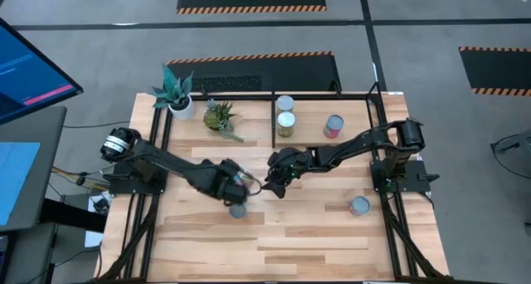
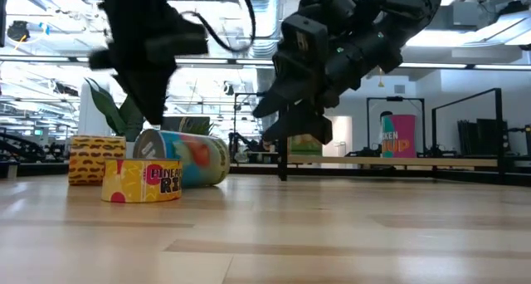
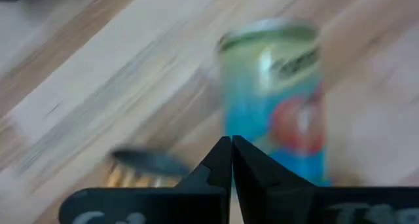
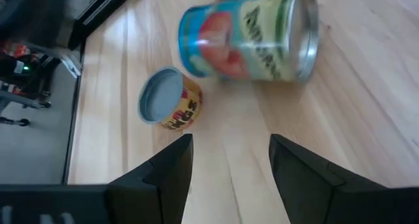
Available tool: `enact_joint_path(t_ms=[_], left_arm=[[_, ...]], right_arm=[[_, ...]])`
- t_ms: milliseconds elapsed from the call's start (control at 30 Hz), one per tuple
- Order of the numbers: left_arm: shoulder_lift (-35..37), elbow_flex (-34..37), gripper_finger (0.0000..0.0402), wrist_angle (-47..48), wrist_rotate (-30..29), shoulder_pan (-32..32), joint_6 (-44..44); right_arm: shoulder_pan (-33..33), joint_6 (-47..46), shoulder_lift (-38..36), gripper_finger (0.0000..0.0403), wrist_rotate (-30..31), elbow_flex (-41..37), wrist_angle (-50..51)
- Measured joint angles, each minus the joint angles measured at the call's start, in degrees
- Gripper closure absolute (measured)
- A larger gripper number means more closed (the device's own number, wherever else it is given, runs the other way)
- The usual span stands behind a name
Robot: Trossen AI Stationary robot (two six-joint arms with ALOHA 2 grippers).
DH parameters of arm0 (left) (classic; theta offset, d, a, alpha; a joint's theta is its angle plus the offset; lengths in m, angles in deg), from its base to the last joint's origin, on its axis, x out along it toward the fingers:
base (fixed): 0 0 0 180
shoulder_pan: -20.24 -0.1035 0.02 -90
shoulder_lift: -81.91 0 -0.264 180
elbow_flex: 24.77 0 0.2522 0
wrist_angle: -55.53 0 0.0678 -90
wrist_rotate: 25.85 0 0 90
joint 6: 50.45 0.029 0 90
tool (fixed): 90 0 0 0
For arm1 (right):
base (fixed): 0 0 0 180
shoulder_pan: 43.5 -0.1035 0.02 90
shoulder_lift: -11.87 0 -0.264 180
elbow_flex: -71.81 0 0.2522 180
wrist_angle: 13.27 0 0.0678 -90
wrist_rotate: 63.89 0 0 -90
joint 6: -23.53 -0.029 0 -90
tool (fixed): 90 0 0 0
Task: Pick and place cans onto a shelf
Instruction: Put the canned tomatoes on the shelf
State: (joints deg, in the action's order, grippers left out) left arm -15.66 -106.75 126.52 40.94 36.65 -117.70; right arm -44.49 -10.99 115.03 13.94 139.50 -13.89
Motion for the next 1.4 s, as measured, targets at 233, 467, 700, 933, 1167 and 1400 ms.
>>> enact_joint_path(t_ms=[233, 467, 700, 933, 1167, 1400], left_arm=[[-0.05, 0.57, 0.0402, -3.39, 1.62, -3.58, 5.72], [-0.04, 0.6, 0.0401, -5.92, 1.95, -6.99, 9.8], [0.04, 0.61, 0.0401, -3.67, 1.51, -7.53, 10.66], [-3.22, 0.65, 0.0401, -2.12, 2.54, -8.81, 14.21], [-4.64, 0.63, 0.0402, -8.66, 2.0, -8.92, 15.74], [-4.64, 0.63, 0.0402, -11.25, 2.44, -8.92, 16.74]], right_arm=[[-0.15, -0.41, 0.0, 0.0179, 0.01, 0.0, 0.02], [0.0, -0.55, 0.01, 0.0179, 0.01, 0.0, 0.18], [0.02, -0.52, 0.02, 0.0179, 0.05, 0.0, 0.34], [0.02, -0.5, 0.02, 0.0179, 0.05, 0.0, 0.5], [0.33, -0.37, 0.0, 0.0179, 0.67, 0.0, 0.6], [2.87, 0.52, 0.01, 0.0179, 2.13, 0.0, 0.6]])
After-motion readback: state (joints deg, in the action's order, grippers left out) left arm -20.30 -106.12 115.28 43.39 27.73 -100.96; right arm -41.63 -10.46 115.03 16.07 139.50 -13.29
